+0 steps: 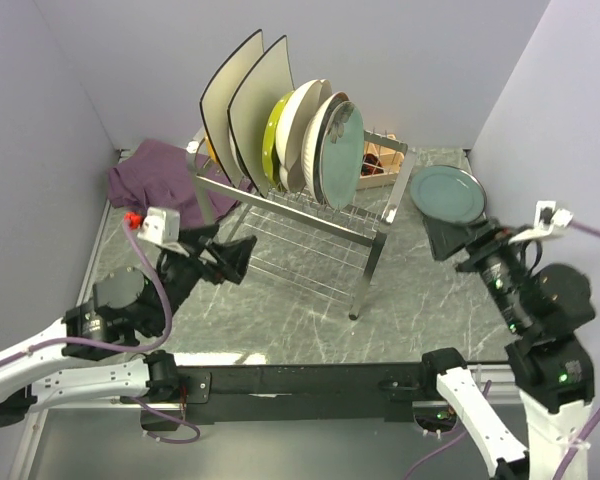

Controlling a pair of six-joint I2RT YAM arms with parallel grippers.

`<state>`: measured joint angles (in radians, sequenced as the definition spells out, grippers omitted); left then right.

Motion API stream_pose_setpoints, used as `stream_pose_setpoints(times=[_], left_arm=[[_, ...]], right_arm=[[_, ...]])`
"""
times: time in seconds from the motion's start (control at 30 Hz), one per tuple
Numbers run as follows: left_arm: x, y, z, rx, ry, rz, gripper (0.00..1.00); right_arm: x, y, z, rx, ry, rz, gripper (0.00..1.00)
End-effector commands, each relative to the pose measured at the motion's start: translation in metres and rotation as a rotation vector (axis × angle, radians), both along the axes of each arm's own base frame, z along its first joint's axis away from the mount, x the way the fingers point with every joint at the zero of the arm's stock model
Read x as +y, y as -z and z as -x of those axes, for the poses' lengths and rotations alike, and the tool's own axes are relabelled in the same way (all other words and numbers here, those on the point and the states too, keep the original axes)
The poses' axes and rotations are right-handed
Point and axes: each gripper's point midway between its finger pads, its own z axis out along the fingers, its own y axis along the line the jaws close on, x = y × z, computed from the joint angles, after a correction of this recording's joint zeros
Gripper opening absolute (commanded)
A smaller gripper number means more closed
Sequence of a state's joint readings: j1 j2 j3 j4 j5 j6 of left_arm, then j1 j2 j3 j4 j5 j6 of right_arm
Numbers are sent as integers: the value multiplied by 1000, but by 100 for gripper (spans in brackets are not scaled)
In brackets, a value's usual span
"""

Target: Unload the plates from the dish rack

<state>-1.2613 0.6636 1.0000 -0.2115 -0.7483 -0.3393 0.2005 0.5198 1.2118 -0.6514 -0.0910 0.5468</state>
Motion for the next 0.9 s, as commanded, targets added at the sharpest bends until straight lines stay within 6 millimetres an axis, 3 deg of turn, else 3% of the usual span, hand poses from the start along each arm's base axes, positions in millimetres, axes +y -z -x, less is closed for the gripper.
stream_pose_setpoints(times=[0.0, 0.2, 0.23, 0.27, 0.37, 0.4, 0.43, 0.47, 0.5, 0.57, 0.7, 0.87], left_arm=[[-15, 42, -1, 67, 12, 43, 96], [-33, 101, -6, 87, 16, -31, 98], [-32, 108, -8, 92, -1, -48, 98], [-31, 113, -10, 90, -13, -46, 98], [-24, 125, -13, 93, -55, -56, 99], [-22, 121, -12, 85, -53, -33, 99], [-21, 124, -12, 84, -49, -35, 99], [-20, 123, -11, 82, -50, -25, 99], [-16, 120, -10, 78, -52, -9, 99], [-10, 122, -10, 80, -67, 4, 99], [2, 118, -9, 71, -85, 52, 99], [4, 119, -8, 66, -78, 64, 99]], right_arm=[[15, -29, -25, 15, -63, 48, 86], [25, -81, -55, 4, -66, 85, 76], [35, -75, -67, 36, -86, 115, 74], [30, -76, -74, 46, -41, 129, 74], [46, -81, -81, 54, -72, 159, 72], [48, -90, -81, 35, -64, 155, 71], [55, -87, -90, 53, -61, 174, 69], [75, -87, -84, 51, -113, 193, 69], [72, -93, -87, 46, -66, 224, 69], [102, -84, -91, 63, -112, 276, 68], [130, -75, -96, 55, -115, 368, 68], [140, -67, -97, 64, -95, 396, 66]])
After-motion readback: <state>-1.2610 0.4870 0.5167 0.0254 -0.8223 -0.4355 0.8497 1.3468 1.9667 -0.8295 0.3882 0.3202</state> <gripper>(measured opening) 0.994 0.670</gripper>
